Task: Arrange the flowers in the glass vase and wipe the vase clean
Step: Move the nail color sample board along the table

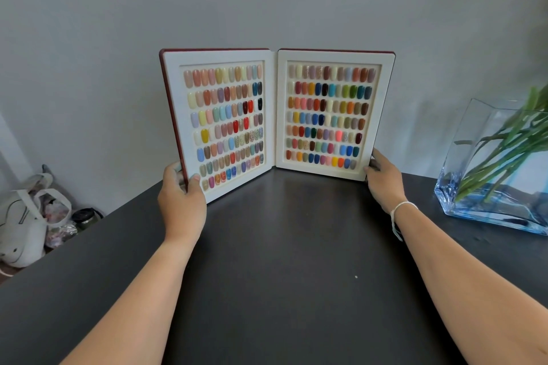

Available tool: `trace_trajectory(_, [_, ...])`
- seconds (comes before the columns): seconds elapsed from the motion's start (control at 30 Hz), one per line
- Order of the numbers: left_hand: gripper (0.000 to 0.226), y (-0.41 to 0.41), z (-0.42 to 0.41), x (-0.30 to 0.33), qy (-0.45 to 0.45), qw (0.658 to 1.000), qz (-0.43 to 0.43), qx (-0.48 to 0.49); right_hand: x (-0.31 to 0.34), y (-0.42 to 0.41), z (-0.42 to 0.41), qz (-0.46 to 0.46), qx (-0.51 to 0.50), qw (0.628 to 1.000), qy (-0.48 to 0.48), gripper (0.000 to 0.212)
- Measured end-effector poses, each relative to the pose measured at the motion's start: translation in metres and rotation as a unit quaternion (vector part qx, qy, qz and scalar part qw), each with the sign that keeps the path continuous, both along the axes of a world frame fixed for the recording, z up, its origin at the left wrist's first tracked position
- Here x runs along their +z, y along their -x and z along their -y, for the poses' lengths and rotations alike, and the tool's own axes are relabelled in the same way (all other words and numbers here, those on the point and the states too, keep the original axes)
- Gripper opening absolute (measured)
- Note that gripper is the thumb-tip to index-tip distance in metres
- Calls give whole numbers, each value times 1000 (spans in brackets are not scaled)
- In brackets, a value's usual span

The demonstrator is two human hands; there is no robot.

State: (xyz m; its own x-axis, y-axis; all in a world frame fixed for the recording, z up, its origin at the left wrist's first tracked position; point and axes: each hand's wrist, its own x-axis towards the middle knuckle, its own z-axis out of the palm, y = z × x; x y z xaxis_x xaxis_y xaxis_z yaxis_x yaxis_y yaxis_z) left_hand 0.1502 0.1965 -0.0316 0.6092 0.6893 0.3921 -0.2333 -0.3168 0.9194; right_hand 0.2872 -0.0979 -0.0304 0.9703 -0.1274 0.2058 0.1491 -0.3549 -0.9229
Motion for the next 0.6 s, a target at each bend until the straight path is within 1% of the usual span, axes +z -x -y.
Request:
trace_trajectory(0.33, [24, -2, 0, -1, -7, 1000, -10, -2, 1, 1, 0, -1, -37, 999, 1, 39])
trace_trajectory(0.6, [27, -2, -2, -1, -5, 1000, -3, -2, 3, 4, -2, -1, -49, 999, 9, 38])
